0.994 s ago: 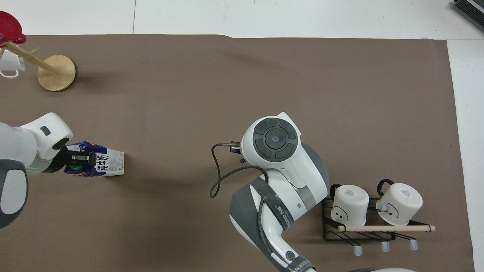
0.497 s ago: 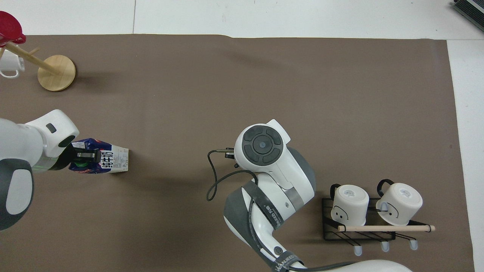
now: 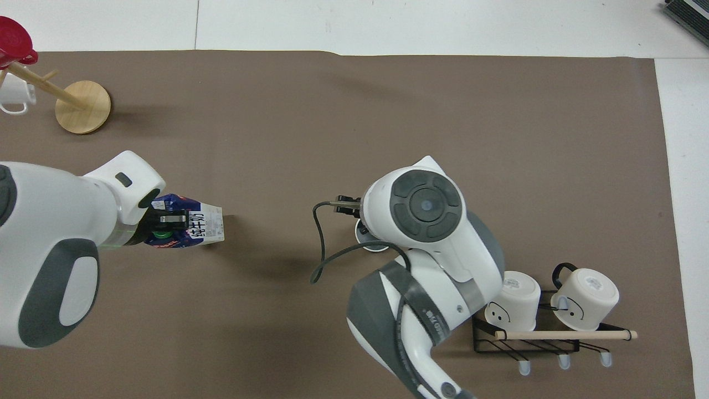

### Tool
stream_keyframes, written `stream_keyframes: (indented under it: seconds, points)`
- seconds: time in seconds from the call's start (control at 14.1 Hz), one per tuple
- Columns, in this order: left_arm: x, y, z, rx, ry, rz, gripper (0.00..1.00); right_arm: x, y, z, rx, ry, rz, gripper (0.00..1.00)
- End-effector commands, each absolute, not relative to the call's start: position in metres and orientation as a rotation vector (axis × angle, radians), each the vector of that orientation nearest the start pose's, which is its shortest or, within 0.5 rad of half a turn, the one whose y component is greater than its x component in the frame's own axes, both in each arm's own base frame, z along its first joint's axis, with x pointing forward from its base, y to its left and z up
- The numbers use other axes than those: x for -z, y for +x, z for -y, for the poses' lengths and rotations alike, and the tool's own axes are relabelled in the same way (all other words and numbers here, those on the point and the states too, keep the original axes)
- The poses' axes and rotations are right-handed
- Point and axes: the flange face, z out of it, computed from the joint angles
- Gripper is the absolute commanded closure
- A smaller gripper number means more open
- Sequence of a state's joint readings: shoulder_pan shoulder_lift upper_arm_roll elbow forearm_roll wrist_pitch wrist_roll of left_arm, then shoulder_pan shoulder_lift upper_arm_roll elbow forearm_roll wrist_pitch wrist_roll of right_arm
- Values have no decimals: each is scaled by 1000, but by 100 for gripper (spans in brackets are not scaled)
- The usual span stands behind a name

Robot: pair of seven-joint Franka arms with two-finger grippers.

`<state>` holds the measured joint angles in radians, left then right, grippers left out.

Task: Place cup and milk on table
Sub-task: 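Carry the white mug toward the table center with the right gripper, then release the mug with the right gripper while the left gripper carries the carton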

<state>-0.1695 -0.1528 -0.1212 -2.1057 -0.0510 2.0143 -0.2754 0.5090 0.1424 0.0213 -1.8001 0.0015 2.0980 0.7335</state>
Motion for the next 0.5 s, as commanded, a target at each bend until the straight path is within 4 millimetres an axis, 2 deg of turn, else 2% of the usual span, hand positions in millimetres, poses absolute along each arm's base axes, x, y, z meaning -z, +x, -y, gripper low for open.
stream_keyframes:
  seconds: [0.0,0.21,0.36,0.43]
  points:
    - [-497,490,198,59,-3184,93,56,-517,543,-244,212,-3023,-293,0]
    - [-503,473,242,77,-3196,129,56,-543,553,-161,202,-3060,-236,0]
    - [-505,463,266,83,-3203,119,57,-556,560,-114,236,-3059,-276,0]
    - [-506,464,272,79,-3203,131,57,-563,561,-96,259,-3057,-287,0]
